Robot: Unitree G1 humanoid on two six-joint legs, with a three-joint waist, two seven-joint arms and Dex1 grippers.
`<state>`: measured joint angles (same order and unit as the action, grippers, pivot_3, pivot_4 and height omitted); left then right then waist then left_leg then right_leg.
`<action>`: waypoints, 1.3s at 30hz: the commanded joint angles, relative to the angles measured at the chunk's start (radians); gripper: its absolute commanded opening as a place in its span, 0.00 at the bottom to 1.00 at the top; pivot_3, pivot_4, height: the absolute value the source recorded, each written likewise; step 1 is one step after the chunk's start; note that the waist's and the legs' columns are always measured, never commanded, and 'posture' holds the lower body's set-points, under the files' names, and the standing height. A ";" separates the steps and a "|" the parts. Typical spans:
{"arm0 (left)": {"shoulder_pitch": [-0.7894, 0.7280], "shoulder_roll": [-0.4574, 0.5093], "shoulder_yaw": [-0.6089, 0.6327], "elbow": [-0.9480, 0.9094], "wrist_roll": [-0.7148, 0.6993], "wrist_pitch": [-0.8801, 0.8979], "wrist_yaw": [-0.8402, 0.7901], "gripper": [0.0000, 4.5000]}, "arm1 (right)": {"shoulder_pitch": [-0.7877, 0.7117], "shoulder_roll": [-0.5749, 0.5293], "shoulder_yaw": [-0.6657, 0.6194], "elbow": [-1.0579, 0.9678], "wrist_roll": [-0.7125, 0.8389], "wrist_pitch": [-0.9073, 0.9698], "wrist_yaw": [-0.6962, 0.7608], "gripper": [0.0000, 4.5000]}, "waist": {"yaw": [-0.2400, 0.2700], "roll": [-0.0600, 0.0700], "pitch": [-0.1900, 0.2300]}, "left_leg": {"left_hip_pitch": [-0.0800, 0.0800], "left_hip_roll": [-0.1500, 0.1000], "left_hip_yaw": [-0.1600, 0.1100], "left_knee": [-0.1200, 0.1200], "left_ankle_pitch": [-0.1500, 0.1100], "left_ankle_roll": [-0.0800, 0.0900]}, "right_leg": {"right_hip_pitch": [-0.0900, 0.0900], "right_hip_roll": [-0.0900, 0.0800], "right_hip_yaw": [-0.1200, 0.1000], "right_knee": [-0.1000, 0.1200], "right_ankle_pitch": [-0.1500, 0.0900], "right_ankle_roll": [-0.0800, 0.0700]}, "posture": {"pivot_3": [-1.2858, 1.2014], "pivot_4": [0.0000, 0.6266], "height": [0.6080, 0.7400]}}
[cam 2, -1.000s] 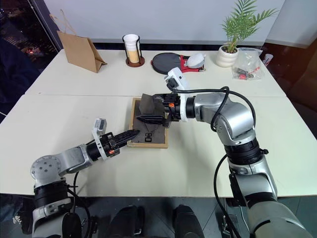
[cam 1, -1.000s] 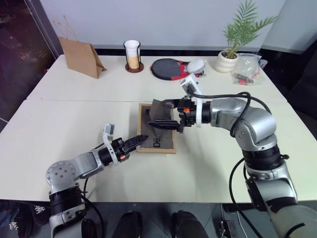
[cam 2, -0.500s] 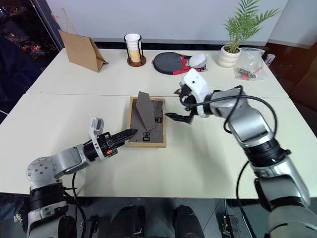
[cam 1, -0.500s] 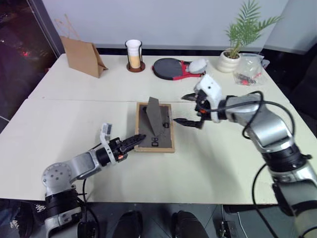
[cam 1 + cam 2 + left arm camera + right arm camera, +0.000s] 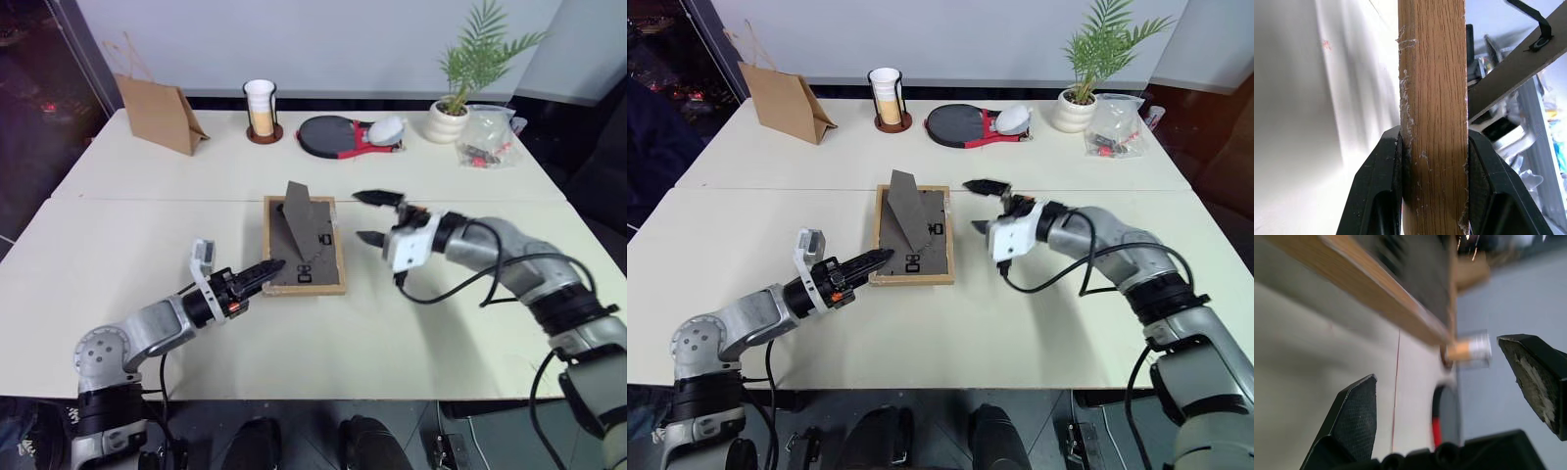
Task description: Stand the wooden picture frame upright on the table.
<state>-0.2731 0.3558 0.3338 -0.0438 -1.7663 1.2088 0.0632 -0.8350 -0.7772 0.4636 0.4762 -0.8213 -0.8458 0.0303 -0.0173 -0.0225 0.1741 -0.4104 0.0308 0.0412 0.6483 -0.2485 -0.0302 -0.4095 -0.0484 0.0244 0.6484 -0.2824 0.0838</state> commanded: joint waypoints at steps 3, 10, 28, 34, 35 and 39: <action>0.022 0.028 -0.052 -0.059 -0.087 -0.052 0.005 0.23 | -0.134 0.048 0.073 0.166 -0.244 -0.053 -0.385 1.00 | 0.000 0.000 0.000 | 0.000 0.000 0.000 0.000 0.000 0.000 | 0.000 0.000 0.000 0.000 0.000 0.000 | 0.52 0.24 1.00; 0.047 0.059 -0.101 -0.084 -0.113 -0.108 0.005 0.23 | -0.224 0.110 0.195 0.329 -0.355 -0.077 -0.542 1.00 | 0.003 0.000 0.000 | 0.000 0.000 0.000 0.000 0.000 0.000 | 0.000 0.001 0.000 0.000 0.000 0.000 | 0.52 0.24 1.00; 0.098 0.135 -0.167 -0.144 -0.127 -0.165 -0.035 0.46 | -0.296 0.139 0.268 0.414 -0.364 -0.073 -0.639 0.23 | 0.000 0.000 0.000 | 0.001 0.000 0.000 0.000 0.000 0.000 | 0.001 0.001 0.000 0.002 0.000 0.000 | 0.52 0.24 1.00; 0.125 0.301 -0.141 -0.189 0.118 -0.155 -0.208 0.99 | -0.278 0.107 0.218 0.416 -0.240 -0.163 -0.515 0.23 | -0.004 0.000 0.000 | 0.001 0.001 0.000 0.000 -0.001 0.002 | 0.001 0.002 0.000 0.002 0.000 0.000 | 0.52 0.24 1.00; 0.131 0.345 -0.135 -0.206 0.191 -0.165 -0.268 0.99 | -0.274 0.102 0.205 0.420 -0.205 -0.186 -0.478 0.23 | -0.006 0.000 0.000 | 0.001 0.000 0.000 0.000 -0.002 0.003 | 0.001 0.003 0.000 0.002 0.000 0.000 | 0.52 0.24 1.00; 0.142 0.512 -0.038 -0.221 0.369 -0.238 -0.509 0.99 | -0.255 0.099 0.162 0.483 0.055 -0.307 -0.177 0.23 | -0.008 0.000 0.000 | 0.002 0.001 0.000 -0.001 -0.002 0.004 | 0.000 0.003 0.000 0.002 0.000 0.000 | 0.52 0.24 1.00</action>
<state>-0.1230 0.8473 0.2394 -0.2408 -1.4473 1.0073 -0.3520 -1.0794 -0.6742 0.6824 0.9468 -0.9071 -1.1120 -0.2573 -0.0254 -0.0222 0.1744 -0.4088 0.0321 0.0416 0.6475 -0.2510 -0.0258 -0.4089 -0.0451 0.0239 0.6499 -0.2823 0.0840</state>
